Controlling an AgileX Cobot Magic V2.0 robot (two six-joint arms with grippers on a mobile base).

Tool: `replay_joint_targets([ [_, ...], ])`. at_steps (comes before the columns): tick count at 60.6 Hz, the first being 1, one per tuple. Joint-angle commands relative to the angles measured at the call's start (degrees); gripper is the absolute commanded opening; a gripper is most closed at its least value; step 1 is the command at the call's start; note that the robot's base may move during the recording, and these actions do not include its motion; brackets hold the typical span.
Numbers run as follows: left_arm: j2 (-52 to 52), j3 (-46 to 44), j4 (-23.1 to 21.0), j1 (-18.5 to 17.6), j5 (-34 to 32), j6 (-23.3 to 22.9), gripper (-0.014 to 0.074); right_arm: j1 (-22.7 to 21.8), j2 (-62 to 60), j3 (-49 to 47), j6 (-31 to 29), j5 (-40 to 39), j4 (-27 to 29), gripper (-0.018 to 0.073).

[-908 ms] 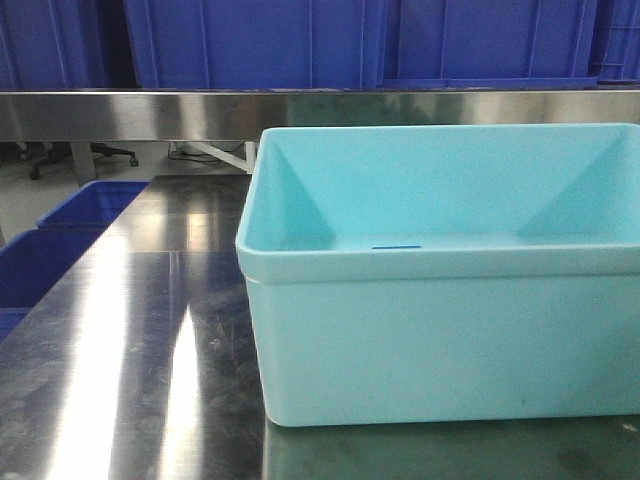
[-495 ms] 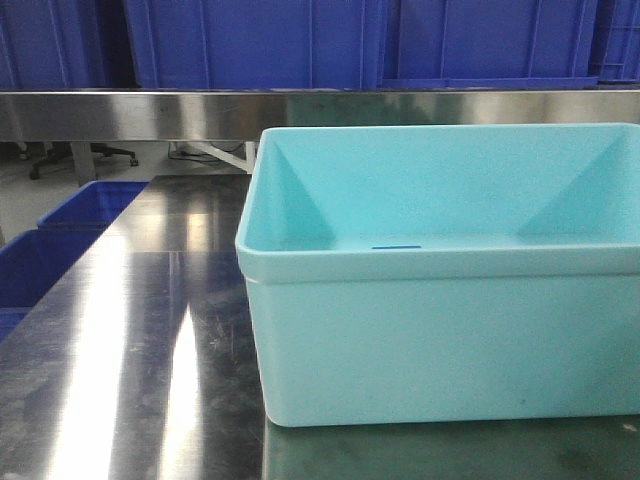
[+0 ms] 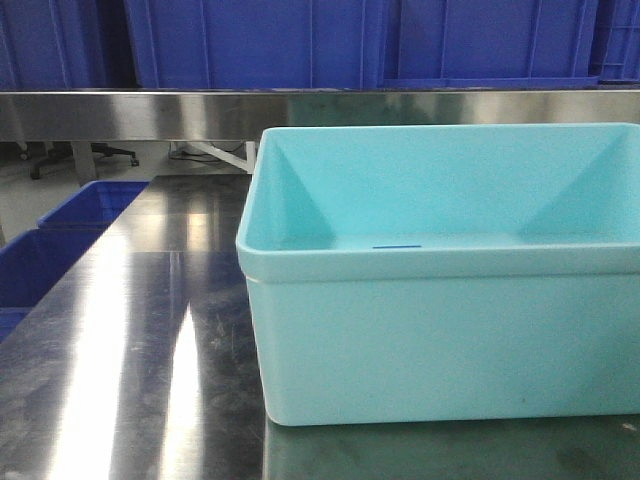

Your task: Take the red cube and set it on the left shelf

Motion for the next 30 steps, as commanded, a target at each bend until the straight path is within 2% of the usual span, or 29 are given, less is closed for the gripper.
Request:
replay_joint_targets([
  [1, -0.9, 1.4, 0.0, -0.2, -4.9, 0.0, 0.0101, 0.0, -1.3, -0.9, -0.2, -5.0, -0.6, 0.0049],
  [30, -0.9, 1.4, 0.0, -0.2, -4.9, 0.0, 0.0101, 0.2, -1.3, -0.9, -0.2, -8.0, -0.6, 0.0049],
])
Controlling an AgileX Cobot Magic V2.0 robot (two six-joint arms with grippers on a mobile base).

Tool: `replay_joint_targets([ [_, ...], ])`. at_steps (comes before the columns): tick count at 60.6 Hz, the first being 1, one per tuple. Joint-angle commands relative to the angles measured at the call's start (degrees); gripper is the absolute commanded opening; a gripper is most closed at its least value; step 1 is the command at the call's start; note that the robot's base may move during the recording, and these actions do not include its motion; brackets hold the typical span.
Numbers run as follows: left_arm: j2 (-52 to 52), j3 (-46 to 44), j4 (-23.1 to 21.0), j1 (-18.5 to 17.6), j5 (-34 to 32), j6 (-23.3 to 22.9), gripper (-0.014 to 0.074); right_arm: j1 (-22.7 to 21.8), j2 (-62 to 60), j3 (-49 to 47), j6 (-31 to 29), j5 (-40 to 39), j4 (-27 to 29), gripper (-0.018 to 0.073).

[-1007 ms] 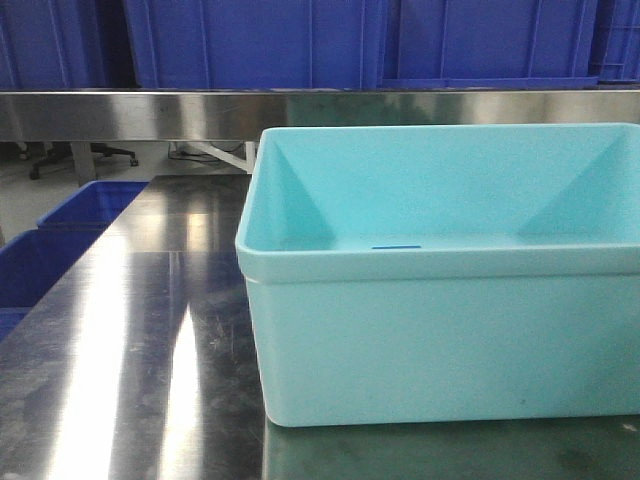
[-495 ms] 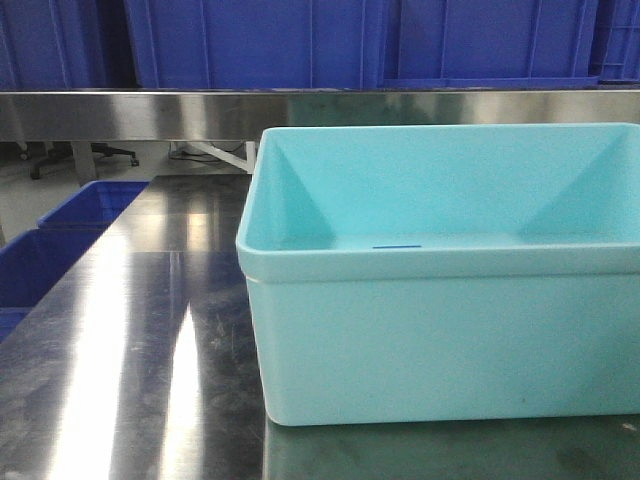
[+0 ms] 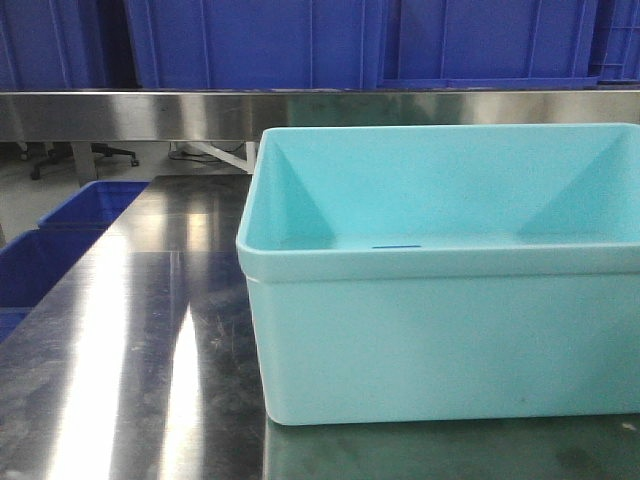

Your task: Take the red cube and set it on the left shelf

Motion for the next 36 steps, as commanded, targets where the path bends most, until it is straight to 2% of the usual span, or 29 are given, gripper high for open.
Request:
replay_joint_targets([
  [1, -0.9, 1.4, 0.0, -0.2, -4.9, 0.0, 0.0101, 0.2, -1.3, -0.9, -0.2, -6.7, -0.6, 0.0049],
  [25, -0.9, 1.4, 0.0, -0.2, -4.9, 0.0, 0.0101, 0.2, -1.0, -0.9, -0.2, -8.6, -0.6, 0.0049],
  [36, -0.9, 1.4, 0.0, -0.2, -4.9, 0.0, 0.0101, 0.2, 8.2, -2.5, -0.2, -9.3, -0.6, 0.0049],
])
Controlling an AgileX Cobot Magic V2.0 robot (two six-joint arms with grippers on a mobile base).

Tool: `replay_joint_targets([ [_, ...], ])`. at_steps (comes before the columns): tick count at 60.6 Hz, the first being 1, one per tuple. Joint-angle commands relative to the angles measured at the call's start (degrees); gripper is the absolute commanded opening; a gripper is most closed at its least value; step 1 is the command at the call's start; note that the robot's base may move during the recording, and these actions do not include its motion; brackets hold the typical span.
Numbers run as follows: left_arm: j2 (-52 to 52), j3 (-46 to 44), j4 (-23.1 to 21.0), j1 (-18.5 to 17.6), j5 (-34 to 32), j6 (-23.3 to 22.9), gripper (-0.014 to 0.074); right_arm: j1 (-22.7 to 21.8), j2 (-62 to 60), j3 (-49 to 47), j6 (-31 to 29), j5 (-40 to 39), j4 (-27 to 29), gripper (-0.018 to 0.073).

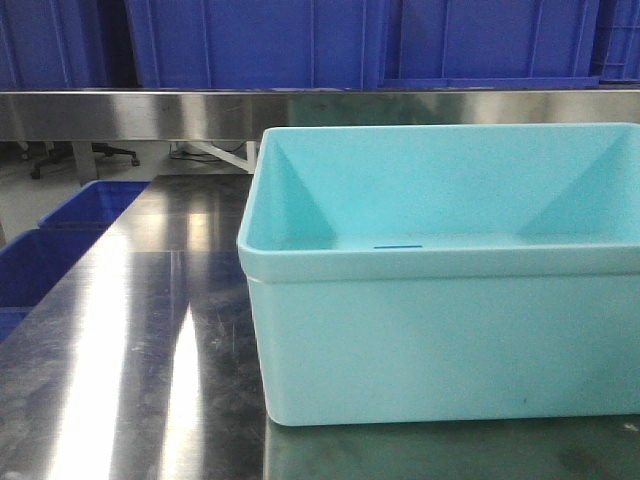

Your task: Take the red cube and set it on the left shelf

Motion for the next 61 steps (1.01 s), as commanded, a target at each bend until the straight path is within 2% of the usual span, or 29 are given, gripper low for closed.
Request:
replay_joint_targets([
  [1, -0.9, 1.4, 0.0, -0.2, -4.9, 0.0, 0.0101, 0.2, 6.8, -2.8, -0.2, -5.4, -0.6, 0.0049],
  [9, -0.9, 1.4, 0.0, -0.2, -4.9, 0.0, 0.0101, 0.2, 18.7, -7.8, -0.2, -5.3, -0.6, 0.0049],
  [21, -0.9, 1.4, 0.0, -0.2, -4.9, 0.0, 0.0101, 0.2, 29.5, -18.0, -0.2, -4.4, -0.4, 0.0049],
  [31, -0.9, 1.4, 0.0, -0.2, -4.9, 0.0, 0.0101, 0.2, 35.1, -28.2, -0.2, -2.8, 5.8, 0.0049],
  [37, -0.9, 1.4, 0.0, -0.2, -4.9, 0.0, 0.0101, 0.2, 38.9, -34.8, -0.2, 2.6, 10.7, 0.0049],
  [43, -0.9, 1.4, 0.0, -0.2, -4.9, 0.0, 0.0101, 0.2, 43.8, -41.3, -0.2, 12.4, 14.7, 0.0049],
  [51, -0.9, 1.4, 0.0, -0.2, -4.9, 0.0, 0.0101, 0.4, 51.1, -48.8, -0.2, 25.2, 16.0, 0.0049],
  [61, -0.9, 1.4, 0.0, -0.2, -4.9, 0.0, 0.0101, 3.2, 57.7, -53.9, -0.2, 32.2, 16.0, 0.0049],
])
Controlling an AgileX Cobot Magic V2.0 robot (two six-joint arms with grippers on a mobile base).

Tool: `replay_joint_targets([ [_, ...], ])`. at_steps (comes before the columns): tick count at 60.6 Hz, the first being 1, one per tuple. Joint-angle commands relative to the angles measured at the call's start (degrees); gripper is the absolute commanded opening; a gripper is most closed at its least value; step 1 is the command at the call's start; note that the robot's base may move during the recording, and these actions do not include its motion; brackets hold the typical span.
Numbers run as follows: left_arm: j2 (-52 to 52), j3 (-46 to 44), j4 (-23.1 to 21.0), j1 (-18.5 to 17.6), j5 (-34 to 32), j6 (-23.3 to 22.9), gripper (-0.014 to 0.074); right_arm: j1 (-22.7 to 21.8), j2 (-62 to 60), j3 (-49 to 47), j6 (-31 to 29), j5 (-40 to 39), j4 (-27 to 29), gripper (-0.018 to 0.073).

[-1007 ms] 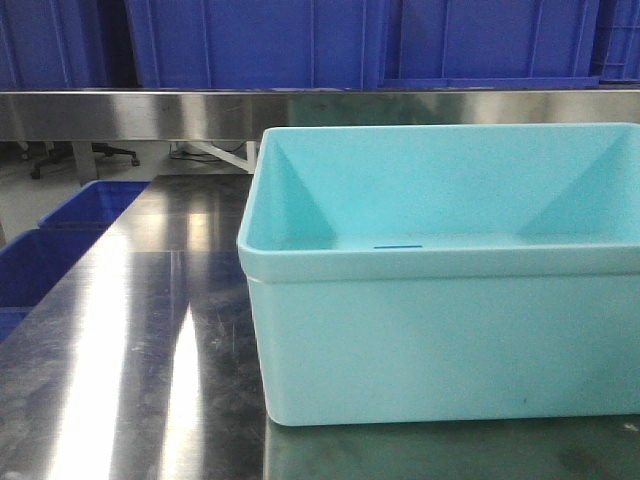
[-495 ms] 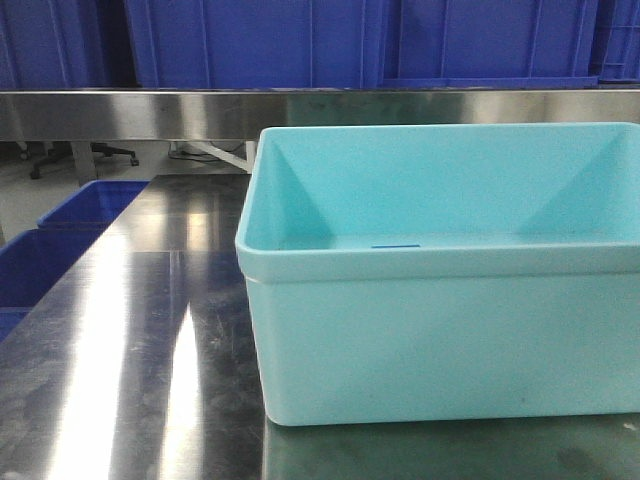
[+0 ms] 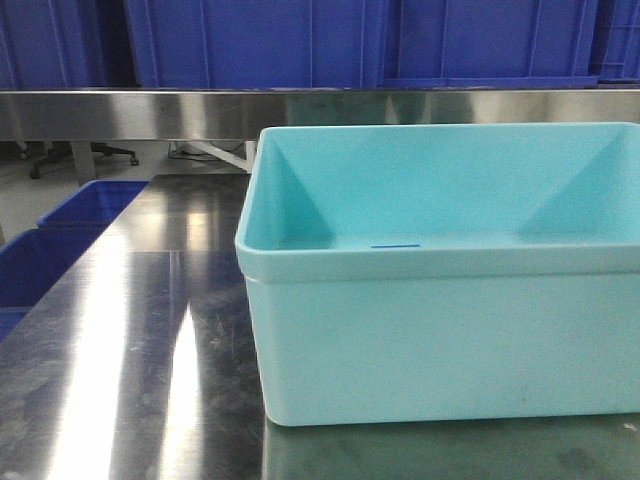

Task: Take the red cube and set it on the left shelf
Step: 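Lower the right gripper into the light-blue bin over the red cube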

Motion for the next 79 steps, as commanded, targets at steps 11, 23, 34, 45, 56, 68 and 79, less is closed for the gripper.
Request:
replay_joint_targets([
  [11, -0.9, 1.4, 0.0, -0.2, -4.9, 0.0, 0.0101, 6.7, 6.8, -4.8, -0.3, -1.3, 0.7, 0.0049],
  [23, -0.9, 1.4, 0.0, -0.2, -4.9, 0.0, 0.0101, 11.6, 11.5, -4.9, -0.3, -0.9, -0.3, 0.0049],
  [34, -0.9, 1.4, 0.0, -0.2, -4.9, 0.0, 0.0101, 16.0, 15.1, -4.9, -0.4, -0.9, -3.0, 0.0074],
  [45, -0.9, 1.4, 0.0, -0.2, -4.9, 0.0, 0.0101, 19.1, 17.7, -4.9, -0.4, -1.3, -7.8, 0.0402],
  [56, -0.9, 1.4, 0.0, -0.2, -4.9, 0.0, 0.0101, 19.7, 19.2, -4.9, -0.4, -0.7, -9.8, 0.055],
  [68, -0.9, 1.4, 0.0, -0.2, -4.9, 0.0, 0.0101, 19.7, 19.4, -4.9, -0.4, -0.6, -11.0, 0.055],
  [79, -0.9, 1.4, 0.0, -0.2, -4.9, 0.0, 0.0101, 19.7, 19.5, -4.9, -0.3, -0.7, -14.6, 0.055],
])
